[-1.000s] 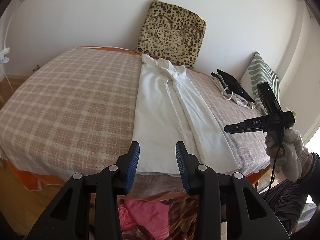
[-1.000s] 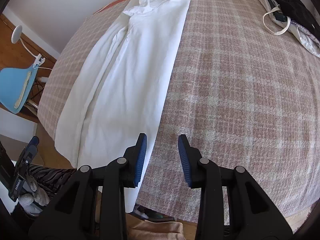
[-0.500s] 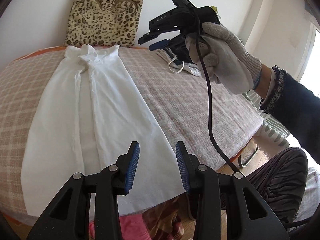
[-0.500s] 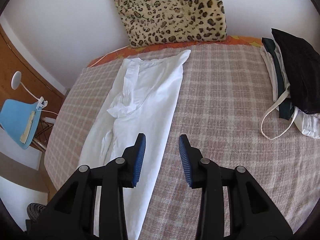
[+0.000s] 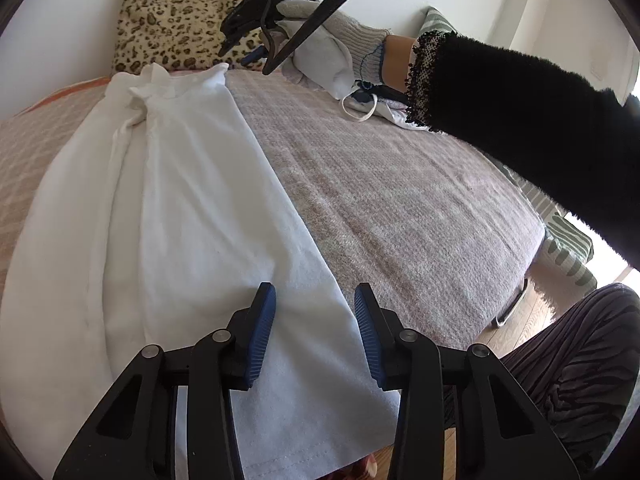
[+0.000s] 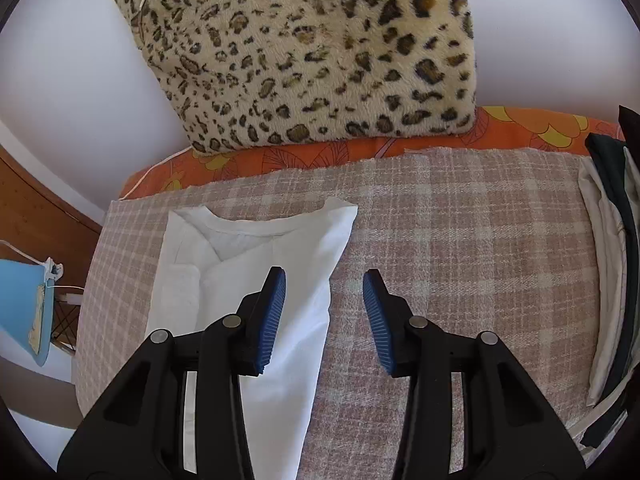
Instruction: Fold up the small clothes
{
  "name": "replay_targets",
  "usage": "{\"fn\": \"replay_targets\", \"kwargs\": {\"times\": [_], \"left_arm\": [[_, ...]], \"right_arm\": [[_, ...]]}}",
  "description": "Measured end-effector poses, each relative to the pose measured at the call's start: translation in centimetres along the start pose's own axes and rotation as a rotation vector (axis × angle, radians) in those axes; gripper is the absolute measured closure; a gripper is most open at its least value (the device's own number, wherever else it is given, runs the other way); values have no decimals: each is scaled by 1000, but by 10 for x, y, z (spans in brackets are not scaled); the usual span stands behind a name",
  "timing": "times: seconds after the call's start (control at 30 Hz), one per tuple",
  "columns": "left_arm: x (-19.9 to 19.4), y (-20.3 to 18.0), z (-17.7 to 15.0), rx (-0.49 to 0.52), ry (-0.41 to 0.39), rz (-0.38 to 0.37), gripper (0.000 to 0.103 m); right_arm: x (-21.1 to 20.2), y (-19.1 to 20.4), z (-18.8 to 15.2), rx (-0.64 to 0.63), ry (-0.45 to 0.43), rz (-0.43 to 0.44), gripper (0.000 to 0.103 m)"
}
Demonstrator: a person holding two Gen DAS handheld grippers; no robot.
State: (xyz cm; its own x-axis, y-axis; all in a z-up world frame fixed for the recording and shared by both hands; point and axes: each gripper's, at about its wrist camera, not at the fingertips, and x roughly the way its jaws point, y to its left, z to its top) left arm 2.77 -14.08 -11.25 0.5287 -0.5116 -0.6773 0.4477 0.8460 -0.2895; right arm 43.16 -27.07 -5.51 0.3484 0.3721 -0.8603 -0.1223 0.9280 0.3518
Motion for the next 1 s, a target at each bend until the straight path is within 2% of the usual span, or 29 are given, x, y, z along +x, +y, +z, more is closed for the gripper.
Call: {"fn": "replay_targets", "kwargs": {"times": [0.07,0.13,0.2,0.27,0.3,0.43,0.5,0.6,0.63,0.7,0.77,0.87,0.9,0.93,0.97,1.0], "left_arm": [[2,3,1,-9,-10,-5,80],[4,12,3,-43,-13,-18,96],[6,20,5,-72,-13,-42,100],[6,21,5,-79,-13,-52,101],[5,20,6,-76,-12,-58,101],[6,16,6,-99,9,-124,102],[8,12,4,-85,15,-126,102],[11,11,5,-87,22,-143,102],[12,12,5,-97,22,-152,102],[13,12,5,-115,26,-171,102],[12,7,5,-86,27,-165,102],[11,0,4,-58,27,-155,102],[10,-1,4,-61,28,-156,102],[11,-1,4,-63,29,-158,102],[11,-1,4,-62,30,-157,102],[11,-2,4,-62,30,-156,102]], "right_arm": [[12,-3,6,4,-6,-6,60],[23,-7,10,16,-1,9,60],[31,-8,11,16,5,14,62],[36,-7,11,-4,3,-5,80],[38,-6,11,-14,6,-16,96],[33,2,19,-72,-8,-93,99],[31,6,24,-106,-9,-122,99],[39,10,27,-163,-8,-265,101],[43,8,27,-161,2,-283,102],[45,-1,29,-116,1,-282,102],[39,-9,30,-56,-18,-251,101],[26,-18,28,14,-7,-108,96],[22,-19,25,28,-6,-64,85],[20,-19,23,41,-4,-42,67],[16,-21,19,46,-3,-30,59],[17,-19,17,43,1,-24,56]]}}
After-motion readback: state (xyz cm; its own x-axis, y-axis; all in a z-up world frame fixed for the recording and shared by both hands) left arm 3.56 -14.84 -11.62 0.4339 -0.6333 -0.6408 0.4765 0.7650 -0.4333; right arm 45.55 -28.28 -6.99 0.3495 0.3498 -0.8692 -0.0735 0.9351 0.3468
